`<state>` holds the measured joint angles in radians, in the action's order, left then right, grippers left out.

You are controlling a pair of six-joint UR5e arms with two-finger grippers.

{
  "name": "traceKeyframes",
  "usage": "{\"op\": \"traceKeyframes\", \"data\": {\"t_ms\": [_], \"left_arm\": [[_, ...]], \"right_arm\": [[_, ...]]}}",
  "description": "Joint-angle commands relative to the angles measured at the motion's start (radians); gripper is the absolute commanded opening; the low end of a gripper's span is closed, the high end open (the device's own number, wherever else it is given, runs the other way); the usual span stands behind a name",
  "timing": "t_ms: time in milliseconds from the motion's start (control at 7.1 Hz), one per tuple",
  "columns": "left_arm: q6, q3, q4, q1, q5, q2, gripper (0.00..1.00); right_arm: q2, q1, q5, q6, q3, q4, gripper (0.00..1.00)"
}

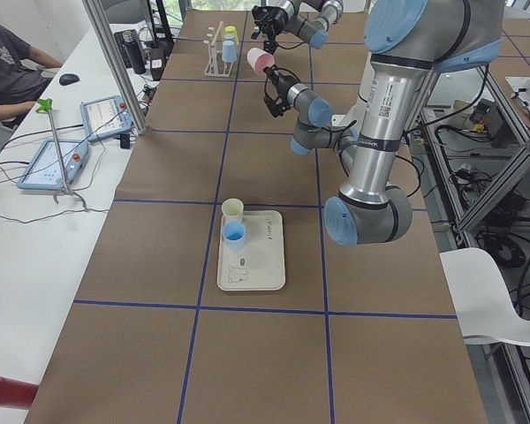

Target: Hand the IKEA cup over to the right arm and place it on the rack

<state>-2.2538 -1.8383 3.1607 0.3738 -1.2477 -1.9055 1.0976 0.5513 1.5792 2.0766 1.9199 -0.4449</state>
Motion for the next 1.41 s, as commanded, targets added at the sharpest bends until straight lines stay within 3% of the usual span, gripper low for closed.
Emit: {"op": "traceKeyframes", "data": {"t_ms": [0,1268], "left_arm": [[-0.001,0.004,-0.004,-0.003,0.002,-0.006,0.00],[0.000,0.031,-0.039,-0.027,0.022,-0.067,0.00]], "right_arm": [[0.001,-0.001,0.001,-0.001,-0.002,0.000,1.00],[-0.001,-0.010,-0.001,-0.003,-0.018,0.005,1.00]]}}
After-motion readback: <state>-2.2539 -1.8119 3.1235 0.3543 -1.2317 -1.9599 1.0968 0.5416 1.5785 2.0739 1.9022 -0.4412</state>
